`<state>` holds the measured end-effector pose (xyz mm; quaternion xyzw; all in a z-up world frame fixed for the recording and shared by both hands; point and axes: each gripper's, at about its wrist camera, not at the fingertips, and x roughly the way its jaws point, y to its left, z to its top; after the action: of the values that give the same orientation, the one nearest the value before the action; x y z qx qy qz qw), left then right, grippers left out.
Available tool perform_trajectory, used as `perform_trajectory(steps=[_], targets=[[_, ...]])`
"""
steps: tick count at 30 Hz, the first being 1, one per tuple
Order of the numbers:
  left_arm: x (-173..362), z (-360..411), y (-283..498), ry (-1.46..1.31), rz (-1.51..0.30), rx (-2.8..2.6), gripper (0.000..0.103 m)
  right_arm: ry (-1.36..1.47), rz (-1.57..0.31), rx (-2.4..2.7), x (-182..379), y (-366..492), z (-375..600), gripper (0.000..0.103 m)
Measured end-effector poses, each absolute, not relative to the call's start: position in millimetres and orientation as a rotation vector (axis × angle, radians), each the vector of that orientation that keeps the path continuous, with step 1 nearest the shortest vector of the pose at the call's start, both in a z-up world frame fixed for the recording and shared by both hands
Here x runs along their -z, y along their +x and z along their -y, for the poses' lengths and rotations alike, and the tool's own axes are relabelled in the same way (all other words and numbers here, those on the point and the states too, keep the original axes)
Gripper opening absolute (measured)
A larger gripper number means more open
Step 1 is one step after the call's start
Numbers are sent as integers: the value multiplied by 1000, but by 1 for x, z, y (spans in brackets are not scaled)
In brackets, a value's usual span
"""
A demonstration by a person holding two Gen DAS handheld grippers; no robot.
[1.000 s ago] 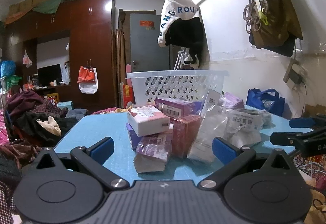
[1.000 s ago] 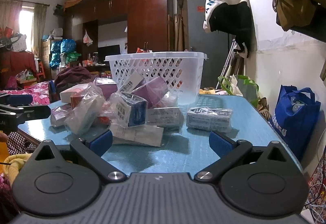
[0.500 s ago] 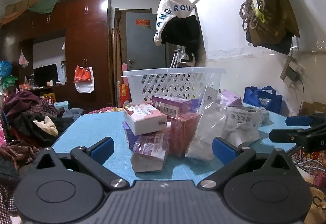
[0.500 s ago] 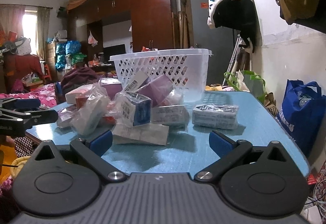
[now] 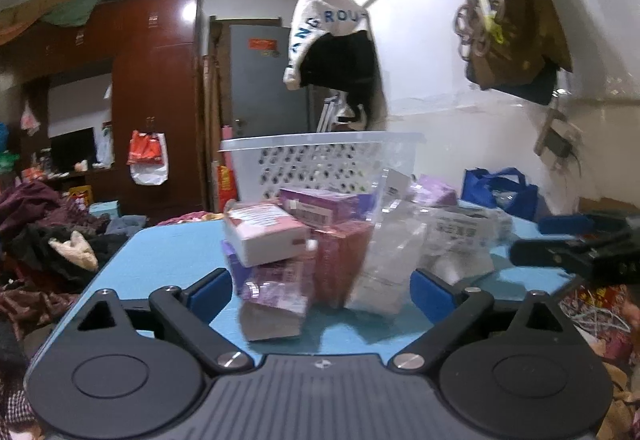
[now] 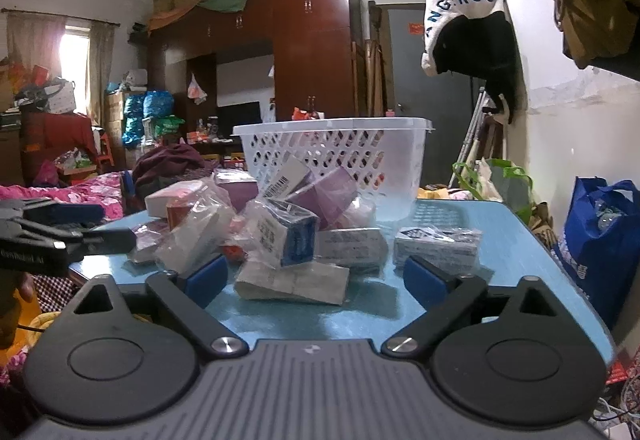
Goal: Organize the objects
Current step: 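Grasp a bagged blue-white box with the right gripper while the left gripper grasps a clear plastic packet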
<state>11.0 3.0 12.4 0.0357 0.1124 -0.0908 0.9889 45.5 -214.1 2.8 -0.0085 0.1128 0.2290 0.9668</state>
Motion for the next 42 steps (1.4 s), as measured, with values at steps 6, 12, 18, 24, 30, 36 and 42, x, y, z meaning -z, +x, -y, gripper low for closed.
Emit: perform_trajectory(steps=[6,12,18,24,30,36,42], targets=[[-9,22,24,142,-233,226,89,-14,-204,-499,-12,56,207,77],[0,38,33,184,-257,233,80,-8,-222,-509,-9,67,204,74],[5,41,37,206,-262,203,58,-29,-232,-509,-6,70,199,73],[8,44,40,227,-276,205,52,-37,-238,-525,-6,72,193,72],[10,45,42,233,-283,195,52,-54,-235,-543,-5,71,191,63],[12,45,44,234,-271,184,53,-38,-244,-580,-6,74,191,44],[12,43,36,231,-227,185,45,-13,-208,-575,-8,70,199,39]])
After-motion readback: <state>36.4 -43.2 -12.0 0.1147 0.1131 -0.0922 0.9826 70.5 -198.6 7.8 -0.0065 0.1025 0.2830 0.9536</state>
